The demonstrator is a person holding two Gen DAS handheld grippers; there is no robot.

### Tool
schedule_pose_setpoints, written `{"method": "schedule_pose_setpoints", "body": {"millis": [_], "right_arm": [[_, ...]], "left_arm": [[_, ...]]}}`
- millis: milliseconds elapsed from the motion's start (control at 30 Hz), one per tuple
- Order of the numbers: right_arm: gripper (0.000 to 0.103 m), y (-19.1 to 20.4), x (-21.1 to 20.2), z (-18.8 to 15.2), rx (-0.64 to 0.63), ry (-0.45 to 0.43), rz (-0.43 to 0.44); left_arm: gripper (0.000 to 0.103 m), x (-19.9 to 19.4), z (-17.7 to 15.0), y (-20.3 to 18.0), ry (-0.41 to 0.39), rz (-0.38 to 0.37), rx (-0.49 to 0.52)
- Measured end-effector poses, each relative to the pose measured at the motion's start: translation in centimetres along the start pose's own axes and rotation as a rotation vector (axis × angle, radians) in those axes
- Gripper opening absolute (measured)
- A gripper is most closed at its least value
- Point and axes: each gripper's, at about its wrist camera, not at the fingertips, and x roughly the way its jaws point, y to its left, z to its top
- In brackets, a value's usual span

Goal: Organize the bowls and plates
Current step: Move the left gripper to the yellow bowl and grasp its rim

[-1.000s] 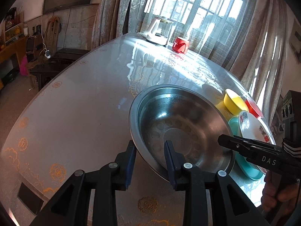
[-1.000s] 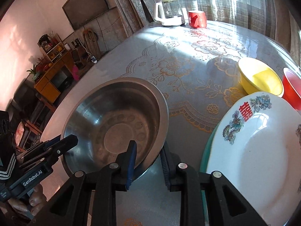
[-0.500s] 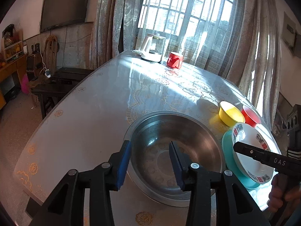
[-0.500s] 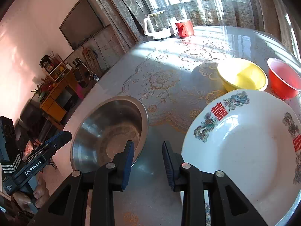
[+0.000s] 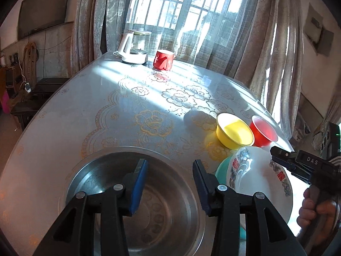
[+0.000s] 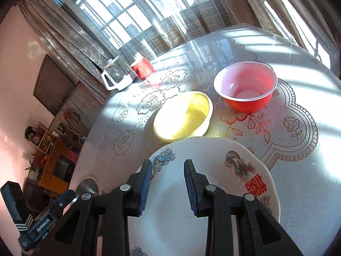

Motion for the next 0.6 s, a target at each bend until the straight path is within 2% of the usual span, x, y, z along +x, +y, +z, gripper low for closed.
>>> {"method": "schedule_pose_setpoints", "body": {"millis": [33,133,300,467,567,600], "right_arm": [[0.031,-0.5,0.2,0.5,0.013,-0.004,-0.012],[0.031,-1.9,0.7,1.9,0.054,-0.006,-0.050],[0.030,-3.1,2.7,4.1,0.081,0.021,-0.077],[0.029,-3.7,4.9,5.4,0.099,0.054,-0.096],[0.029,-4.1,5.9,5.9,0.108,0.074,-0.115],[0.028,-4.2,6.3,6.0,0.110,0.078,-0.119]], "left_arm": [[0.054,0.5,0.4,-0.5,0.000,0.000,0.004],[0.054,2.1,1.6,-1.7,0.000,0.009,0.006],[0.054,5.3,3.4,-3.3,0.076,-0.041,-0.010],[0.049,9.0,4.9,-4.8,0.169,-0.090,-0.063],[0.046,10.8,5.7,-5.6,0.194,-0.115,-0.082],[0.042,11.4,5.9,-5.9,0.200,-0.115,-0.074]]}}
